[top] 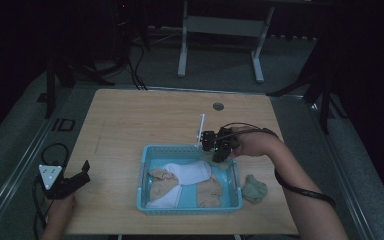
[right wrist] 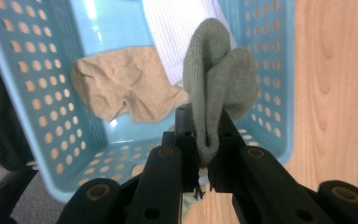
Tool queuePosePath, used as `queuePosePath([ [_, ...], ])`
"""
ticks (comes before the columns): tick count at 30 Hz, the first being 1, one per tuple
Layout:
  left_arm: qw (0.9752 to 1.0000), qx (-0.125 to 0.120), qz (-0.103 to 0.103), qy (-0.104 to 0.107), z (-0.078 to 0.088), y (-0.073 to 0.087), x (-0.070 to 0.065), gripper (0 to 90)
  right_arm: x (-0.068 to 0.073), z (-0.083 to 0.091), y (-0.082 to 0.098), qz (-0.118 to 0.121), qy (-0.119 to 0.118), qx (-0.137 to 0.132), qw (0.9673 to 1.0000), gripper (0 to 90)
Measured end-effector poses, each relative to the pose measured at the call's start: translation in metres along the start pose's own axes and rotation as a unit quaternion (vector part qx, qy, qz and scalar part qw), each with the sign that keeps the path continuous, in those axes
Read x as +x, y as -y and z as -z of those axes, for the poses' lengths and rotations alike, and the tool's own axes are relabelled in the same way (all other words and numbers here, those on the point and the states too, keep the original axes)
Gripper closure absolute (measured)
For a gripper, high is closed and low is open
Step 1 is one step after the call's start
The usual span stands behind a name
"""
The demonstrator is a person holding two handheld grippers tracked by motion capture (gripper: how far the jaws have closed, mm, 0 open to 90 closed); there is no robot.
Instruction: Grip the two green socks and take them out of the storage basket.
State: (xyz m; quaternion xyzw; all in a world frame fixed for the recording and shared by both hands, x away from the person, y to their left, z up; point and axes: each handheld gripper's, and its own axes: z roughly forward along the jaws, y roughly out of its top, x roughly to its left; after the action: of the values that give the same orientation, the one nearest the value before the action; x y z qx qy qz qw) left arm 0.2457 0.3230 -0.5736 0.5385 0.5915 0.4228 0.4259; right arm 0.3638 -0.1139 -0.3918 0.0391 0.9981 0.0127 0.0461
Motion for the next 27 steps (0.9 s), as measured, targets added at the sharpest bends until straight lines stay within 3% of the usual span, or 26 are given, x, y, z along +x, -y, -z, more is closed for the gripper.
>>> queuePosePath([
  [5,1.0,0.001,-0.001,0.0,0.0,0.0,0.0,0.7,-0.001,0.018,0.011,-0.008,0.007,-0.011,0.9999,84.0],
  [16,1.0,0.002,0.0,-0.001,0.0,0.0,0.0,0.7,-0.004,0.032,0.031,-0.027,0.019,-0.025,0.9991,83.9],
  [27,1.0,0.002,-0.002,-0.001,0.0,0.0,0.0,0.7,-0.01,0.038,0.074,-0.06,0.027,-0.027,0.9975,84.0],
])
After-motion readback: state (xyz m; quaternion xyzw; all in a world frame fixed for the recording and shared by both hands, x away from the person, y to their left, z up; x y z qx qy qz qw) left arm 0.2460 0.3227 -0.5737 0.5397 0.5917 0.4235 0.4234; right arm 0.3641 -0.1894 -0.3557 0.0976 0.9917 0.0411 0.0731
